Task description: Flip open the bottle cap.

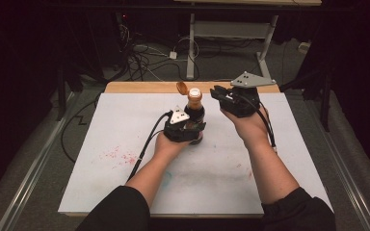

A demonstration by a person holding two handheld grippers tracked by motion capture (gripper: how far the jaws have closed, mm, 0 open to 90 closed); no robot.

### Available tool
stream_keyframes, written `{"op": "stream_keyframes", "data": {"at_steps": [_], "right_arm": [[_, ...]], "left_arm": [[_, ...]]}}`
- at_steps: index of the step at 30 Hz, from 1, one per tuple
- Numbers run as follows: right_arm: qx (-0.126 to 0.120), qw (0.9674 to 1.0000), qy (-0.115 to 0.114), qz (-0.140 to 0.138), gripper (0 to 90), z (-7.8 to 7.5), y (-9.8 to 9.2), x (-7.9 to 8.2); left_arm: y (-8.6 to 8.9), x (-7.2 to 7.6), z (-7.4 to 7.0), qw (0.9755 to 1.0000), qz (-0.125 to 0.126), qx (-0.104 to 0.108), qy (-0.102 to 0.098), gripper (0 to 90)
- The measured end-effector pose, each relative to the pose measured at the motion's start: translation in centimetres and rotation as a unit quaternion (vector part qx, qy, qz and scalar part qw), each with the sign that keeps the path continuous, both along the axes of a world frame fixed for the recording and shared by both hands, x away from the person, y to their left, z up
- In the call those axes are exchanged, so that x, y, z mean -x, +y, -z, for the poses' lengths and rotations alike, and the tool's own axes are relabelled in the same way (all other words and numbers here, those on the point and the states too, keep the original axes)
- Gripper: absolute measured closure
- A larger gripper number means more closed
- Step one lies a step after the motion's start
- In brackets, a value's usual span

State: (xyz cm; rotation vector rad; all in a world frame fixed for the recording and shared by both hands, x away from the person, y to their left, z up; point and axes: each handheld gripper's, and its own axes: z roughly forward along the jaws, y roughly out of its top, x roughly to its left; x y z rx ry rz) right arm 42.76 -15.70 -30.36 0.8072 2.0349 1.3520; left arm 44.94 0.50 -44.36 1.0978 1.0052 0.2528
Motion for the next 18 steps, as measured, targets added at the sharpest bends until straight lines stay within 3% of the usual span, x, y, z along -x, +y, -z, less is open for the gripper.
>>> {"op": "stream_keyframes", "data": {"at_steps": [7, 13, 16, 18], "right_arm": [[-0.010, 0.9999, 0.009, -0.008, 41.4, 1.4, -0.8, -0.4], [-0.020, 0.9997, 0.009, -0.009, 18.2, 2.2, -1.0, -0.6], [-0.026, 0.9996, 0.008, 0.001, 0.5, 2.7, -0.9, -0.7], [-0.028, 0.9995, 0.014, 0.006, 0.2, 3.1, -0.9, -0.8]], "left_arm": [[0.3, -0.1, 0.1, 0.9999, 0.012, -0.005, 0.008, 25.7], [0.6, -0.1, 0.4, 0.9993, 0.023, -0.019, 0.025, 14.5], [0.8, -0.1, 0.3, 0.9987, 0.029, -0.024, 0.034, 7.8], [1.0, 0.0, 0.3, 0.9982, 0.032, -0.028, 0.042, 2.1]]}}
